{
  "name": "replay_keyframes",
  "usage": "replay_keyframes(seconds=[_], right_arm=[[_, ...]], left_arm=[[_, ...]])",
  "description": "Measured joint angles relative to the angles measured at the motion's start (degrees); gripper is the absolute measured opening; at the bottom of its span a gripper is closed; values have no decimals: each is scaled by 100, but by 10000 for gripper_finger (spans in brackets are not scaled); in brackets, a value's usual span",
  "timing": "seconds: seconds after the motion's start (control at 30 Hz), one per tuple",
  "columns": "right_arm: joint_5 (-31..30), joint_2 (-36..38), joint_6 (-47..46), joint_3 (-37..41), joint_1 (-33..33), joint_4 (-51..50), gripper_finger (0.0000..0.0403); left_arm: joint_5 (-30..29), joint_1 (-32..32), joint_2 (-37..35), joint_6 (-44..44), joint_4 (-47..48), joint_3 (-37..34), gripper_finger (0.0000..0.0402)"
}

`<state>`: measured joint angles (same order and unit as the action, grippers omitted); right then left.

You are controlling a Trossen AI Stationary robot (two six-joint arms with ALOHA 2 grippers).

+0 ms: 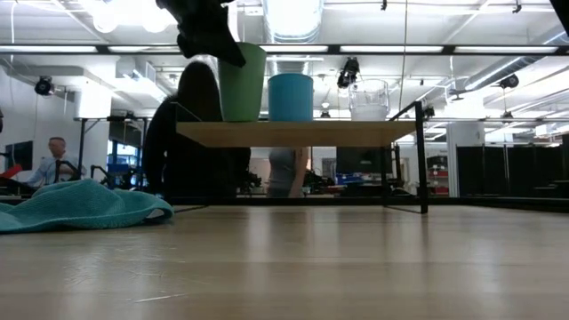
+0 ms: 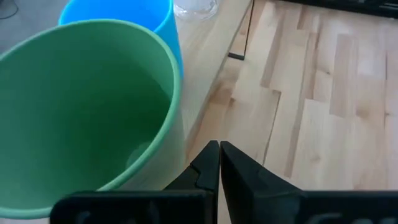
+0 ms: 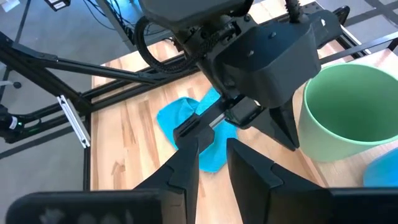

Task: Stack small to large cups/mugs on shelf
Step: Put the green cup on the shelf

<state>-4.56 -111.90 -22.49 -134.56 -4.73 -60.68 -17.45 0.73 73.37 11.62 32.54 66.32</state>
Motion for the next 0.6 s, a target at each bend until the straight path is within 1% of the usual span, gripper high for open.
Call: replay_keyframes(seconds=[0.27,0.6], right_arm=[[0,0,23,0,0,-4,82],[0,0,67,0,0,-12,79]], left_arm=[[-412,4,21,0,4,2,0],[-560,113,16,-4,6,0,0]])
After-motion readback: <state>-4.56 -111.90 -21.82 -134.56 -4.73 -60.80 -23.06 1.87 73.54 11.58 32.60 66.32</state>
